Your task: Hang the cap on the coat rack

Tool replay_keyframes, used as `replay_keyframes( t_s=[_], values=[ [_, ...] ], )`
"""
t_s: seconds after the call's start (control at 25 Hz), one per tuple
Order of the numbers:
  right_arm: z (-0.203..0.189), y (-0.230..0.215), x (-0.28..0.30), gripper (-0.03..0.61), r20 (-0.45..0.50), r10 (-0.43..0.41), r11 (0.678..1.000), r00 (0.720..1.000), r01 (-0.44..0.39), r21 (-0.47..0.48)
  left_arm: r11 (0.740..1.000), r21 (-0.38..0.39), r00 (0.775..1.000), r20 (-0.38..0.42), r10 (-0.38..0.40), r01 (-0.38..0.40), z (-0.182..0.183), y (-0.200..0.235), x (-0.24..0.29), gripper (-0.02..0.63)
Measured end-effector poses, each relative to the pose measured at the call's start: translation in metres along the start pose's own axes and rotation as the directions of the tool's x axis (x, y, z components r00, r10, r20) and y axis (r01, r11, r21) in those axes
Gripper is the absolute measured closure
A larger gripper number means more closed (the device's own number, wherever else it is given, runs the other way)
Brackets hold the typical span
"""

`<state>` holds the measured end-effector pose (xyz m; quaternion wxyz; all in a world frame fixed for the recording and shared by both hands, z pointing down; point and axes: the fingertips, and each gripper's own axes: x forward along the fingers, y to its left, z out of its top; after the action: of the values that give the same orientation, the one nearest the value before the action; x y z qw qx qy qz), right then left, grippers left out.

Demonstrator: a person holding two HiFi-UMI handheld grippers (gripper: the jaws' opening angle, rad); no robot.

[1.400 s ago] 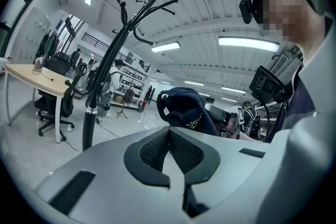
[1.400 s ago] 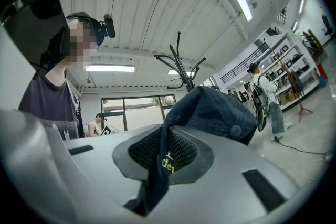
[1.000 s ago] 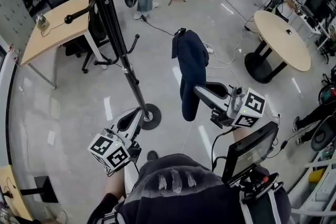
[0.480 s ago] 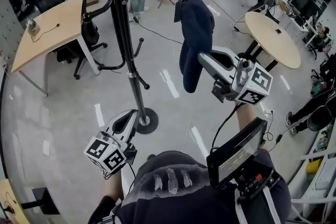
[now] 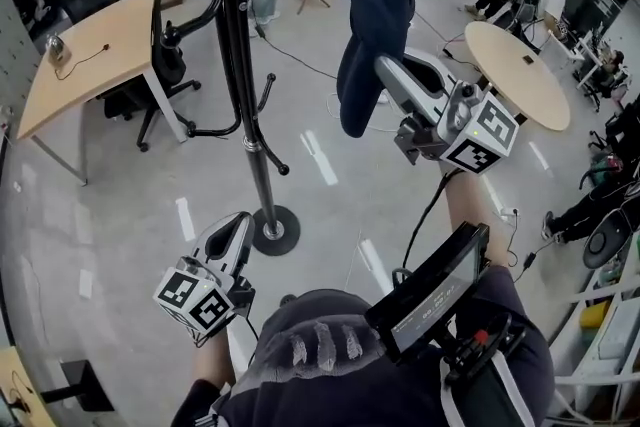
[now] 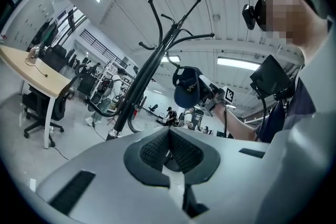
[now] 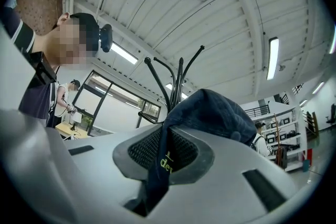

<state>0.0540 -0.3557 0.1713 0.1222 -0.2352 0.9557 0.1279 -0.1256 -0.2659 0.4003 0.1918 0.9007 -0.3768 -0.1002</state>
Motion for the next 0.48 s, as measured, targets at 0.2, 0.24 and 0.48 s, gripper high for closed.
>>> replay_keyframes(
  t_s=[0.2, 0.24, 0.48],
  values=[
    [0.013, 0.006, 0.008, 0.546, 0.057, 0.057, 0.998, 0.997, -0.056, -0.007, 1.0, -0.003, 1.0, -0.013, 0.002, -0.002, -0.005, 0.003, 0.007, 0.606],
    [0.016, 0.008, 0.008, 0.546, 0.072, 0.067, 0.998, 0.995, -0.067, -0.005, 1.0, -0.003, 1.0, -0.015, 0.003, -0.003, -0.006, 0.004, 0.008, 0.606],
    [0.024, 0.021, 0.008, 0.546, 0.113, 0.164, 0.983, 0.98, -0.172, 0.058, 1.0, -0.003, 1.0, -0.019, 0.01, -0.01, -0.005, 0.004, 0.014, 0.606]
  ],
)
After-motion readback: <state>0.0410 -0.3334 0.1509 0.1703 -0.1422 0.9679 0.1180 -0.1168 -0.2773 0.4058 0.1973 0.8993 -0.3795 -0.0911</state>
